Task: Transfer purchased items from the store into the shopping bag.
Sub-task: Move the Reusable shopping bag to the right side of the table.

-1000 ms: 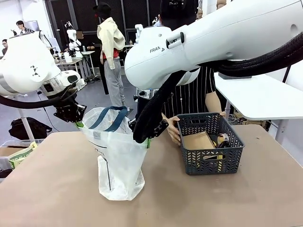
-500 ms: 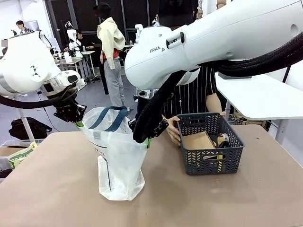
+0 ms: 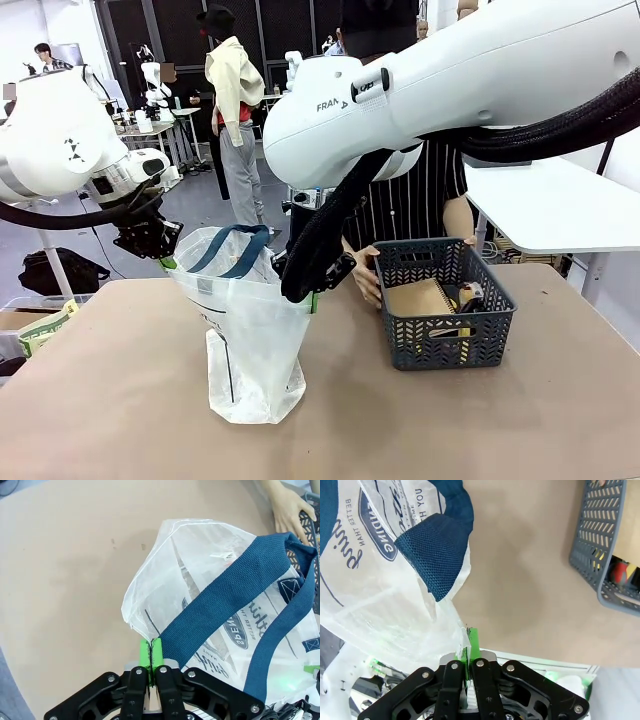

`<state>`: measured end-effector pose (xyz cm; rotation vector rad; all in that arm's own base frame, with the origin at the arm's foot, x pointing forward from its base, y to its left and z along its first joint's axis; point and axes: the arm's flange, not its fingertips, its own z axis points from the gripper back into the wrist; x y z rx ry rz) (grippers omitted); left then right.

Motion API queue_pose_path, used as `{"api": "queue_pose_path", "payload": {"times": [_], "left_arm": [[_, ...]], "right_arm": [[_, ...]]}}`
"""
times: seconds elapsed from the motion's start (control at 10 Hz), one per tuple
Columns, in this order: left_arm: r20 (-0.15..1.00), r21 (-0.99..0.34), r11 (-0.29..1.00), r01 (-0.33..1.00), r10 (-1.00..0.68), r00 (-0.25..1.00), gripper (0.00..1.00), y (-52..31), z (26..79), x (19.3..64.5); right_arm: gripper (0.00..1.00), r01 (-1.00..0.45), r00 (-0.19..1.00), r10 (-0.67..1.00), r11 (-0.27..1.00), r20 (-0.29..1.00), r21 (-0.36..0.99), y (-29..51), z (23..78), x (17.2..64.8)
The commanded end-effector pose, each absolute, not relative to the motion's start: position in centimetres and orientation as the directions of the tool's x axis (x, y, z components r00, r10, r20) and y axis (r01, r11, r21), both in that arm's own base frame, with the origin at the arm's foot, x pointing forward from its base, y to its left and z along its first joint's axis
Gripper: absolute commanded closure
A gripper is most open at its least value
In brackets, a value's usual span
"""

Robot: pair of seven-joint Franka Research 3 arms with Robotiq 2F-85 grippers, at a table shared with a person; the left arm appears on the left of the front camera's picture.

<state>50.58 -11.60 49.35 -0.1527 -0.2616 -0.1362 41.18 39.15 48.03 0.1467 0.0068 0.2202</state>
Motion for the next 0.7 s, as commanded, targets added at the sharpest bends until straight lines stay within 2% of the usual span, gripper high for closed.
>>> {"api": "queue_pose_path", "payload": {"times": [0.0,0.6], "left_arm": [[0.281,-0.136,0.980,0.146,-0.103,0.954,1.00,-11.23,49.33,50.23],[0.281,-0.136,0.980,0.146,-0.103,0.954,1.00,-11.23,49.33,50.23]], "right_arm": [[1.00,-0.223,0.974,0.224,0.962,0.009,0.159,38.66,47.91,40.86],[1.00,-0.223,0.974,0.224,0.962,0.009,0.159,38.66,47.91,40.86]]}}
